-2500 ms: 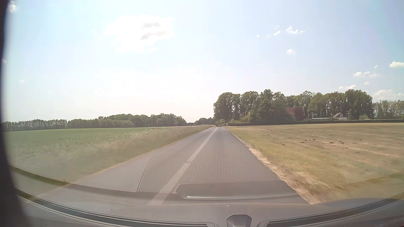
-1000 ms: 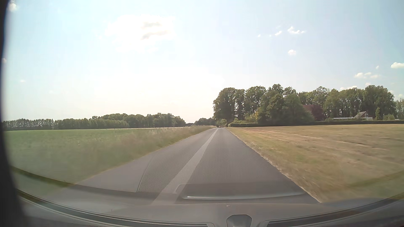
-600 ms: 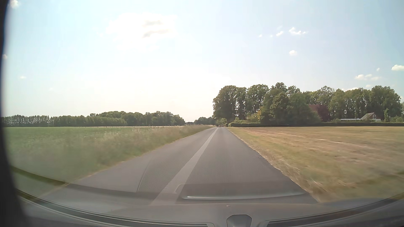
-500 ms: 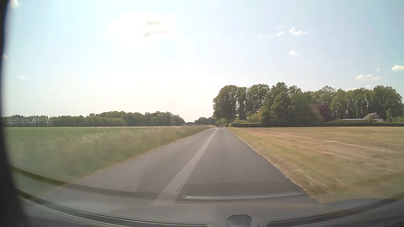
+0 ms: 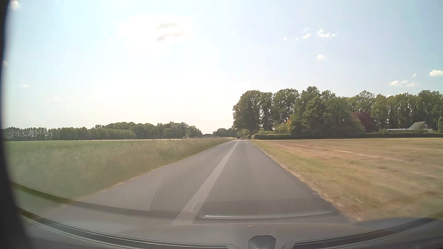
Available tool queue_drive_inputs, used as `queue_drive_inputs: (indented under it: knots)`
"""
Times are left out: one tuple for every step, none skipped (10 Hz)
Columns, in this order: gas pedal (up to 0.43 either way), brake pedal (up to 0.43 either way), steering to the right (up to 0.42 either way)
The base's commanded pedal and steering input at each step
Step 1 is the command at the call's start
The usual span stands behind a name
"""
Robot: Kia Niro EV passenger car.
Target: Follow the waypoints while adhering to traffic rules and regulations
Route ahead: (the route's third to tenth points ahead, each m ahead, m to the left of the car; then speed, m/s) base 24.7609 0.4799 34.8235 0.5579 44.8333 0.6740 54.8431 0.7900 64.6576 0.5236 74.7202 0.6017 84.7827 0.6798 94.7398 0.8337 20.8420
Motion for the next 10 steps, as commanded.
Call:
queue_drive_inputs:
  knots:
    - [0.240,0.006,0.005]
    - [0.240,0.006,0.005]
    - [0.228,0.006,0.005]
    - [0.228,0.006,0.005]
    - [0.228,0.006,0.005]
    - [0.197,0.006,0.005]
    - [0.177,0.006,0.005]
    - [0.169,0.006,0.005]
    - [0.169,0.006,0.005]
    - [0.169,0.006,0.005]
